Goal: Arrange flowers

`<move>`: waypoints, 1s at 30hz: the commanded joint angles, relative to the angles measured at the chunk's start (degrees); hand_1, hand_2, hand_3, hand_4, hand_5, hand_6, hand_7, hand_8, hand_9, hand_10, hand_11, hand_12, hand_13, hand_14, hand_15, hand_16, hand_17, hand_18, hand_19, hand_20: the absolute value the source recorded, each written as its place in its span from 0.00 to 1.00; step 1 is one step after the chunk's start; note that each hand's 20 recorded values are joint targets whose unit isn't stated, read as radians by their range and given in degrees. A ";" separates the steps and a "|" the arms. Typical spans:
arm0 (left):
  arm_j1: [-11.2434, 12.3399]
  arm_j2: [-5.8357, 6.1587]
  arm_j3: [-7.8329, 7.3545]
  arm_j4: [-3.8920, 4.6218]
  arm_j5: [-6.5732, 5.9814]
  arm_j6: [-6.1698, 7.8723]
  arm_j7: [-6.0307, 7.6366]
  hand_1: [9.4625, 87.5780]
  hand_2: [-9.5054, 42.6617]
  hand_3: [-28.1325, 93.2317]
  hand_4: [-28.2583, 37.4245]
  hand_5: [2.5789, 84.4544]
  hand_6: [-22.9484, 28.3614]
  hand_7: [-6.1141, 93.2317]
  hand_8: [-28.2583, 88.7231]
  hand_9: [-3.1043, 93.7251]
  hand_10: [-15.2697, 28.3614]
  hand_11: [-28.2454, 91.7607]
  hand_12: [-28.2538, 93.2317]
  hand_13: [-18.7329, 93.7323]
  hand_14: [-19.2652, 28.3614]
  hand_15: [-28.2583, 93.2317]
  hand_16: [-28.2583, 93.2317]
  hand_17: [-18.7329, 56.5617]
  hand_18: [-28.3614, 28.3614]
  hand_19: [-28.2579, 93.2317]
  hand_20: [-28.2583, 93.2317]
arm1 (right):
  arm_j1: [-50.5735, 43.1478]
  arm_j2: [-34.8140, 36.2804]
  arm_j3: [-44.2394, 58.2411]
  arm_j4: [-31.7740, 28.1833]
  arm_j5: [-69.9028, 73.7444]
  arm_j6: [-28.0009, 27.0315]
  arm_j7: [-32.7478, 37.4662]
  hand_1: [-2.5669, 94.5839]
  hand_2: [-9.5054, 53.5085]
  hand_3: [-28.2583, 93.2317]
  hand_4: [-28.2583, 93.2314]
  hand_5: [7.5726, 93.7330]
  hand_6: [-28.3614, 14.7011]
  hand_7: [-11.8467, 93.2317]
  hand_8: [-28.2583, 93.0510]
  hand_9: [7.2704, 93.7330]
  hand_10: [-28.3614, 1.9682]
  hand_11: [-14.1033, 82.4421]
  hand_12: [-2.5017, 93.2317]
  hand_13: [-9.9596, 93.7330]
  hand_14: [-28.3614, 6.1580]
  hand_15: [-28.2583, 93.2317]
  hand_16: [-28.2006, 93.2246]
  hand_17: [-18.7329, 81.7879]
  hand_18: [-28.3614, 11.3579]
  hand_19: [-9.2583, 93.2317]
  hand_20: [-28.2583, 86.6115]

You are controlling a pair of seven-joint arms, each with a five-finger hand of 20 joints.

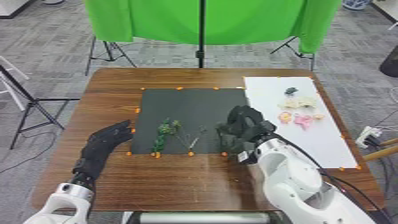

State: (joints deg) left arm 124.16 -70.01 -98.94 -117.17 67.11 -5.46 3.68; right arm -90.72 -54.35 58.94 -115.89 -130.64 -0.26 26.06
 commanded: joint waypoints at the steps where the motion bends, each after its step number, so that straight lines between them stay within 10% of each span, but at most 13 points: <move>1: 0.78 -0.11 -0.14 -0.11 0.00 -0.71 -0.33 0.21 0.12 0.78 0.12 0.51 0.57 0.14 0.20 0.45 0.67 0.37 0.32 0.43 0.79 0.43 0.22 0.27 0.76 0.33 0.40 | -5.20 2.27 5.56 -4.70 2.48 -7.53 3.67 0.31 0.19 0.76 0.13 0.81 0.60 0.32 0.16 0.91 0.47 0.67 0.29 0.97 0.68 0.79 0.49 0.87 0.39 1.00 0.80; 30: 0.38 -0.28 0.07 0.02 -0.20 -1.00 -0.76 0.21 0.12 0.78 0.12 0.51 0.57 0.13 0.20 0.45 0.67 0.37 0.32 0.43 0.79 0.43 0.22 0.27 0.76 0.33 0.39 | 0.41 -1.75 0.42 0.13 7.53 -9.94 4.01 0.28 0.30 0.74 0.13 0.82 0.61 0.28 0.17 0.94 0.45 0.65 0.30 0.99 0.66 0.78 0.49 0.89 0.38 1.00 0.80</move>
State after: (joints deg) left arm 124.13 -69.99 -99.07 -117.34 67.09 -5.64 3.57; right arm -91.82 -54.97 59.82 -117.07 -122.96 -11.19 30.57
